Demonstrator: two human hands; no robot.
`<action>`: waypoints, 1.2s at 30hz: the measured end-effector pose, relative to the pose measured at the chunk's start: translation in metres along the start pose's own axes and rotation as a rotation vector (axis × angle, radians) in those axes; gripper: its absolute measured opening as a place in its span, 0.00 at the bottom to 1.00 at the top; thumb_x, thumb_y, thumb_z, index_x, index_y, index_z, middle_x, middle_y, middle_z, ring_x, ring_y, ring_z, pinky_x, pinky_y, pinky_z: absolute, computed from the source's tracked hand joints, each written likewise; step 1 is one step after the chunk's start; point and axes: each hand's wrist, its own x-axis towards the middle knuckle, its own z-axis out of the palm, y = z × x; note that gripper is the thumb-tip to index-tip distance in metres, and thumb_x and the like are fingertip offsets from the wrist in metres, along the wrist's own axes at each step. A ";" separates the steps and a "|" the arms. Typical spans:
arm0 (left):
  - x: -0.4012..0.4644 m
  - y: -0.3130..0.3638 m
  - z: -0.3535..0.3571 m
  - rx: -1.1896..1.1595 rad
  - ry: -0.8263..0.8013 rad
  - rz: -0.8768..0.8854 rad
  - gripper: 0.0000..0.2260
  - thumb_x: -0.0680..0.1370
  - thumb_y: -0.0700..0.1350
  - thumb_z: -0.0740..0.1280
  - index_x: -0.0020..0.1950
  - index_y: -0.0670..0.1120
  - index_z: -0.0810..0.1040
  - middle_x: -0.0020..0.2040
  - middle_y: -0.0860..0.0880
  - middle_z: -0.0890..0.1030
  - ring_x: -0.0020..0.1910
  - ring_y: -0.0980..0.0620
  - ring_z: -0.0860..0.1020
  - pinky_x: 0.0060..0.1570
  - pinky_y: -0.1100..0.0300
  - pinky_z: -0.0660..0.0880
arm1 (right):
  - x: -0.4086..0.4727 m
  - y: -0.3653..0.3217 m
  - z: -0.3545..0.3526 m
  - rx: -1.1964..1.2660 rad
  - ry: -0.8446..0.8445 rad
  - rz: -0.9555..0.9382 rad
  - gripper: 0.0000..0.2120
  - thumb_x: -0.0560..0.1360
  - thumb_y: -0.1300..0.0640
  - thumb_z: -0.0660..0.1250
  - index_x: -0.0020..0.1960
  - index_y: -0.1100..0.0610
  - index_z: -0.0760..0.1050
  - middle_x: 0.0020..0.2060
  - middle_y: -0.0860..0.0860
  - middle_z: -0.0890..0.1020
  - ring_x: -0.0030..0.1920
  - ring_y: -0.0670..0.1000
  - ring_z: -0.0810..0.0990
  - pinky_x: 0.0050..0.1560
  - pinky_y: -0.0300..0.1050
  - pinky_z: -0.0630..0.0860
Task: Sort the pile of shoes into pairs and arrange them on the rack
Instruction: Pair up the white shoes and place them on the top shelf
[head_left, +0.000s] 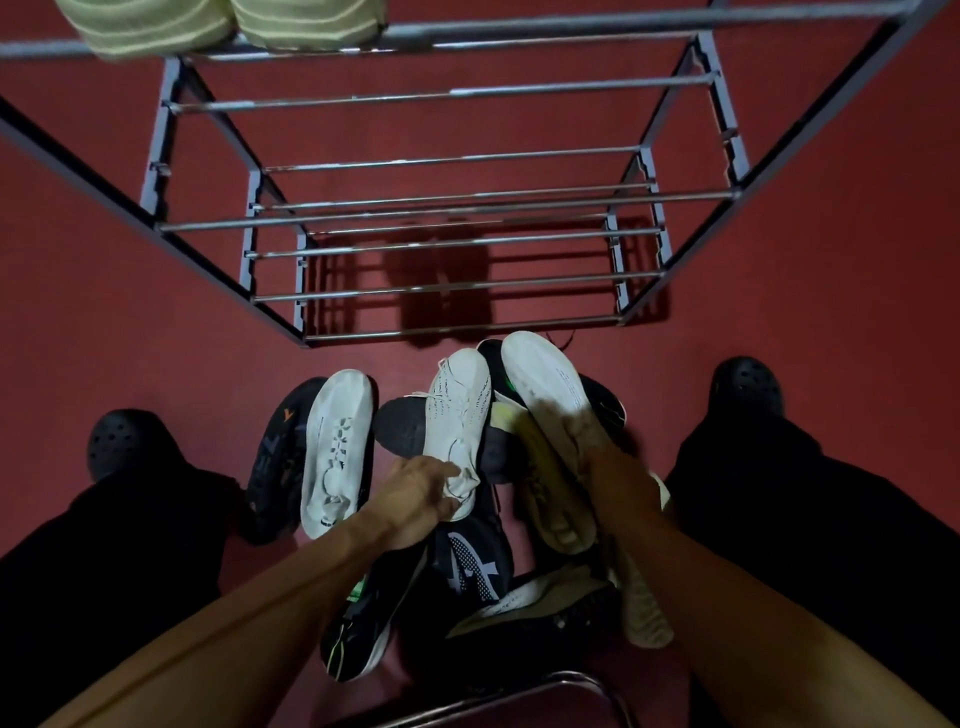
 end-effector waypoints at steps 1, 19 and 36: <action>0.001 0.000 0.000 0.003 -0.002 -0.005 0.18 0.79 0.45 0.71 0.69 0.47 0.78 0.68 0.45 0.77 0.70 0.45 0.70 0.70 0.57 0.60 | 0.002 0.000 0.000 0.027 0.062 -0.027 0.08 0.79 0.59 0.60 0.55 0.54 0.76 0.53 0.55 0.78 0.54 0.59 0.77 0.52 0.50 0.76; -0.009 0.000 -0.013 -0.357 -0.091 -0.138 0.06 0.80 0.47 0.70 0.53 0.48 0.76 0.56 0.40 0.82 0.56 0.40 0.82 0.61 0.45 0.78 | -0.021 -0.019 -0.028 1.194 0.206 0.184 0.05 0.83 0.58 0.58 0.58 0.57 0.68 0.53 0.58 0.77 0.55 0.64 0.79 0.49 0.64 0.81; -0.034 -0.016 -0.047 -1.057 0.368 -0.522 0.19 0.82 0.44 0.65 0.72 0.44 0.67 0.49 0.44 0.82 0.40 0.47 0.81 0.39 0.53 0.81 | -0.061 -0.056 -0.026 0.835 -0.087 -0.032 0.14 0.82 0.52 0.62 0.64 0.57 0.73 0.52 0.54 0.81 0.46 0.50 0.80 0.45 0.44 0.77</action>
